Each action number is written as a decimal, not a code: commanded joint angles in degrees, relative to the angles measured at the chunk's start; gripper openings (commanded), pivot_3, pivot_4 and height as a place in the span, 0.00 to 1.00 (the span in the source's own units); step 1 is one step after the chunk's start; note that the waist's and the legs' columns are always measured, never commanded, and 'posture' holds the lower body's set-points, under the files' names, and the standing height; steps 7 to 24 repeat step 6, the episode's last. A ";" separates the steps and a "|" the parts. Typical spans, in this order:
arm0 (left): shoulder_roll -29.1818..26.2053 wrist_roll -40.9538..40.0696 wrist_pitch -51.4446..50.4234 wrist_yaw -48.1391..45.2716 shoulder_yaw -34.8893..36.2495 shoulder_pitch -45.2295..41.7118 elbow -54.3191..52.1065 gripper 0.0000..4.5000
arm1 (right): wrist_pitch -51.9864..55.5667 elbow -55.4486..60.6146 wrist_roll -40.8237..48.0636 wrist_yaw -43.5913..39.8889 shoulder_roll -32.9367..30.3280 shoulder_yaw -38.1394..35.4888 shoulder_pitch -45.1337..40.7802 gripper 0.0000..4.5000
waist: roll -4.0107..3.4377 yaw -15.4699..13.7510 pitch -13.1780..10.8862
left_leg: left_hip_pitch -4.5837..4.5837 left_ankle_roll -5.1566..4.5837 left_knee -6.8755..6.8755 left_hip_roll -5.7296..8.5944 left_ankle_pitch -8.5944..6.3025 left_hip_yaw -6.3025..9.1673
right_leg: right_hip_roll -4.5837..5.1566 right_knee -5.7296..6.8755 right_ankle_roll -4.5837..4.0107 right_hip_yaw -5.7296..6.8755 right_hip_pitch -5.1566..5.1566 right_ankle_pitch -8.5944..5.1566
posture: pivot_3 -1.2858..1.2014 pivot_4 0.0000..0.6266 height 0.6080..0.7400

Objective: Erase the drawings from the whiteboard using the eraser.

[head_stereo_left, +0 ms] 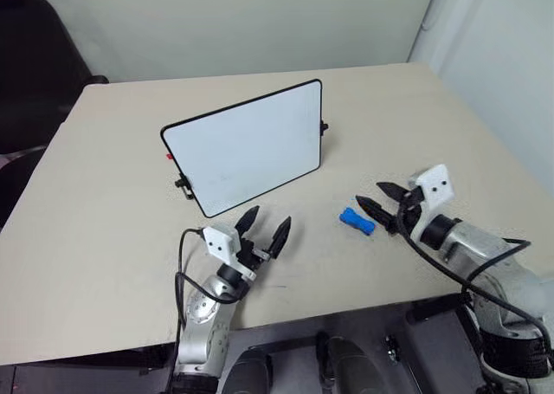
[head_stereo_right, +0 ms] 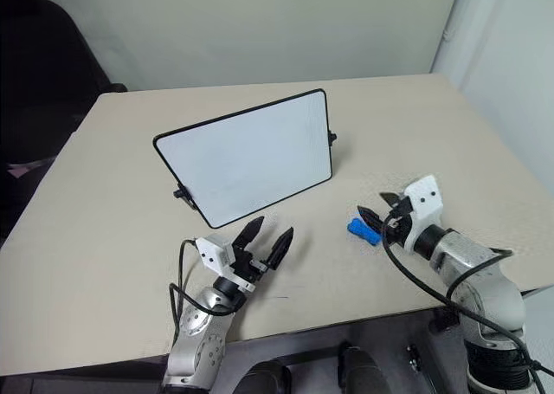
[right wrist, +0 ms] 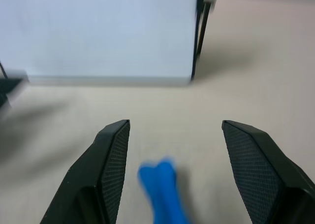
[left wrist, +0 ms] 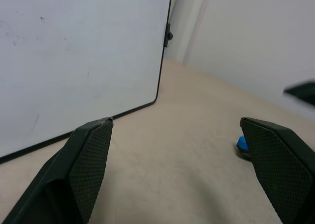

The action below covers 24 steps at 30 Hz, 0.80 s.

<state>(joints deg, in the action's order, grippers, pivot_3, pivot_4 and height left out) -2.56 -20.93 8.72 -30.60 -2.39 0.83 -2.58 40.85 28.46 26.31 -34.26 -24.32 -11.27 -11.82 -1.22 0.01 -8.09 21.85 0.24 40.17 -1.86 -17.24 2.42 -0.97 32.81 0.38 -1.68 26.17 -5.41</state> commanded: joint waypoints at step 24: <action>-0.68 -1.87 0.58 0.24 1.21 0.51 -3.40 1.00 | -4.85 0.91 9.75 -2.80 3.08 -1.55 -0.42 0.70 | 0.00 0.02 0.00 | -0.02 -0.10 0.03 0.00 -0.05 -0.03 | 0.01 0.01 0.07 -0.03 -0.04 -0.05 | 0.52 0.24 0.98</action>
